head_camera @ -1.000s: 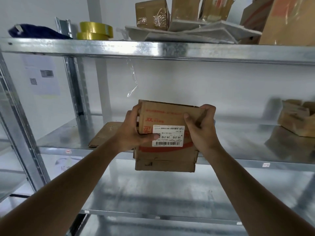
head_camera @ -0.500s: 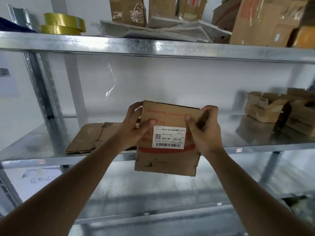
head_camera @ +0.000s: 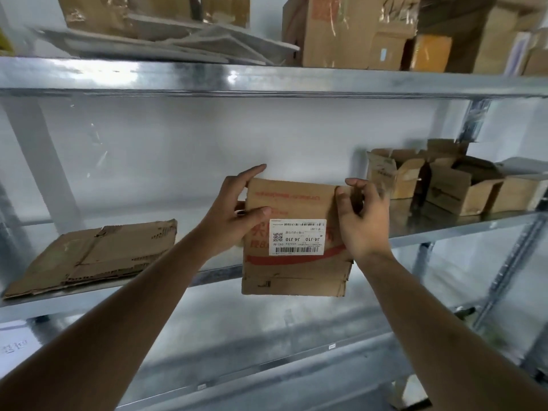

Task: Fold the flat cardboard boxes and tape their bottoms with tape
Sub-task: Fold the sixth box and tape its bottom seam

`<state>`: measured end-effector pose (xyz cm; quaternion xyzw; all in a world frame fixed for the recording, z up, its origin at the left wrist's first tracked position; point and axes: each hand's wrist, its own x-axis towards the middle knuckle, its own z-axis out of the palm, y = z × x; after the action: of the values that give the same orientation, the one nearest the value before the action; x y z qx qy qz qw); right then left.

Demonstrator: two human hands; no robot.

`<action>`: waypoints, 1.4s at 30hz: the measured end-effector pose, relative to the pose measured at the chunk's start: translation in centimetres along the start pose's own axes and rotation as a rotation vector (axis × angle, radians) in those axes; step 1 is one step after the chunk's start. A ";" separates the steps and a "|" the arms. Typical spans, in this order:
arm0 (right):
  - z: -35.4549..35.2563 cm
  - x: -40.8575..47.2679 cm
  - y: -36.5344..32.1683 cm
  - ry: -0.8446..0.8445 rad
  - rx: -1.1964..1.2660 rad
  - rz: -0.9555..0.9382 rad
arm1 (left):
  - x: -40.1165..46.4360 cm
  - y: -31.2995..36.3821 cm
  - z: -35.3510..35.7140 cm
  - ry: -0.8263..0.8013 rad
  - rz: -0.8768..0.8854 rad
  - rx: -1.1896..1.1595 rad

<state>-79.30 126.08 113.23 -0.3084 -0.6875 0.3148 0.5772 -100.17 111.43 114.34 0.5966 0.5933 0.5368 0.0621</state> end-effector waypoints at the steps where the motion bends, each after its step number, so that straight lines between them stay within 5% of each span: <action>1: -0.9 1.1 0.9 0.001 -0.002 0.010 | 0.7 0.2 1.3 0.003 0.017 0.005; 16: -7.5 14.1 9.3 0.011 0.064 -0.019 | 11.2 -1.1 13.8 0.115 0.181 0.160; 36: 0.5 26.6 18.7 0.021 -0.041 -0.085 | 24.8 -11.3 16.4 0.047 0.054 0.242; 42: 1.2 28.1 20.5 -0.155 -0.156 0.338 | 26.8 -12.0 16.3 0.188 -0.069 0.203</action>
<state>-83.29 160.63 113.73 -0.4381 -0.6907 0.3757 0.4357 -103.73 144.81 114.19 0.5260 0.6680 0.5252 -0.0359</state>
